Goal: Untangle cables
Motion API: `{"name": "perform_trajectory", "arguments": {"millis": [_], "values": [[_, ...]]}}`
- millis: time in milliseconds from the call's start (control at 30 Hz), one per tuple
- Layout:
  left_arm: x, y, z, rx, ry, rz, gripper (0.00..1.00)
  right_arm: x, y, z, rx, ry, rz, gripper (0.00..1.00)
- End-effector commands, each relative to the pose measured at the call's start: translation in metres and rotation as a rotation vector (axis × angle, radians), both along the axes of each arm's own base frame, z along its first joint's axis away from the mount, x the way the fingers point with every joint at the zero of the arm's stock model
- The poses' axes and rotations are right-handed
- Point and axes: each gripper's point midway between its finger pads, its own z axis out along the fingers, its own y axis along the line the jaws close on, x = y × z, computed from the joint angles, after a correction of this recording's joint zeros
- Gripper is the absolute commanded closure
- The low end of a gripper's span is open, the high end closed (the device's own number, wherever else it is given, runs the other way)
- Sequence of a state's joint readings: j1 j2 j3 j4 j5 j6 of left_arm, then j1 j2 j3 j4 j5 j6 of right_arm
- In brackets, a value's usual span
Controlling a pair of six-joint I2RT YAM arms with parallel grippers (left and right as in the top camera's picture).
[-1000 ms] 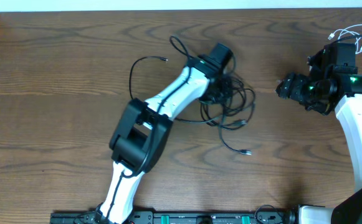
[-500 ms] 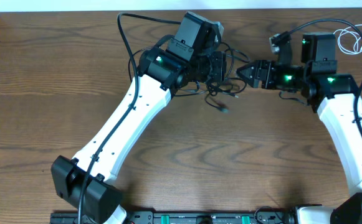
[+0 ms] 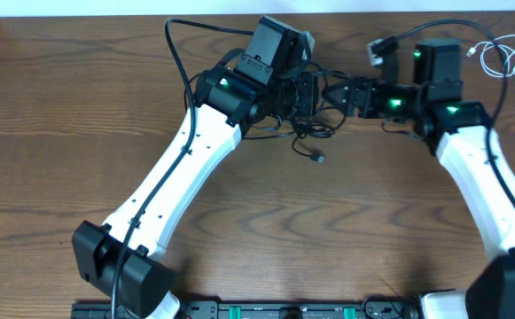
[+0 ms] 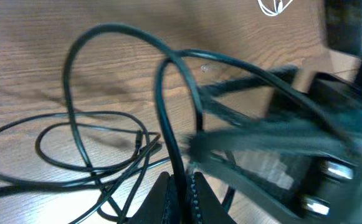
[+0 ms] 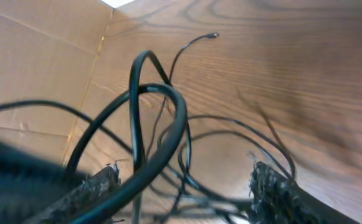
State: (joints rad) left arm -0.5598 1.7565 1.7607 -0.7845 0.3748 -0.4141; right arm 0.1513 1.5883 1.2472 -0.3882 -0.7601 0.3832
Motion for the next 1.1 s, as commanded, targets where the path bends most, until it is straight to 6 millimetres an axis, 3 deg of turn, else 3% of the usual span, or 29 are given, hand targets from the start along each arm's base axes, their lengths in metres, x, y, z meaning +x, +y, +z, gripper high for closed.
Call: {"name": "perform_trajectory", "arguments": {"millis": [0,67,133,200,333,467,567,667,900,933,1067], "values": [[-0.004,-0.004,0.007,-0.031,-0.002,-0.034,0.93,0.005,0.018,-0.010,0.032,0.050,-0.002,0.37],[-0.004,-0.004,0.007,-0.031,-0.003,-0.034,0.93,0.010,0.022,-0.017,0.034,0.069,-0.022,0.44],[-0.002,-0.001,0.008,-0.031,-0.005,-0.028,0.93,0.014,0.017,-0.028,0.010,0.110,-0.074,0.59],[0.003,0.006,0.010,-0.035,-0.010,-0.008,0.93,0.015,0.005,-0.044,-0.040,0.171,-0.147,0.77],[0.020,0.038,0.026,-0.051,-0.044,0.070,0.93,0.014,-0.026,-0.068,-0.152,0.249,-0.269,0.99],[0.035,0.080,0.047,-0.060,-0.099,0.171,0.93,0.010,-0.050,-0.082,-0.230,0.295,-0.335,0.99],[0.047,0.125,0.066,-0.062,-0.149,0.277,0.93,0.004,-0.072,-0.095,-0.325,0.326,-0.384,0.99],[0.055,0.158,0.075,-0.059,-0.175,0.356,0.93,-0.002,-0.085,-0.103,-0.405,0.331,-0.387,0.99],[0.072,0.245,0.079,-0.010,-0.207,0.562,0.93,-0.019,-0.134,-0.119,-0.630,0.380,-0.465,0.99],[0.074,0.266,0.078,0.020,-0.217,0.611,0.93,-0.022,-0.145,-0.121,-0.648,0.394,-0.469,0.99],[0.075,0.300,0.077,0.058,-0.225,0.697,0.93,-0.029,-0.176,-0.124,-0.653,0.444,-0.519,0.99]]}}
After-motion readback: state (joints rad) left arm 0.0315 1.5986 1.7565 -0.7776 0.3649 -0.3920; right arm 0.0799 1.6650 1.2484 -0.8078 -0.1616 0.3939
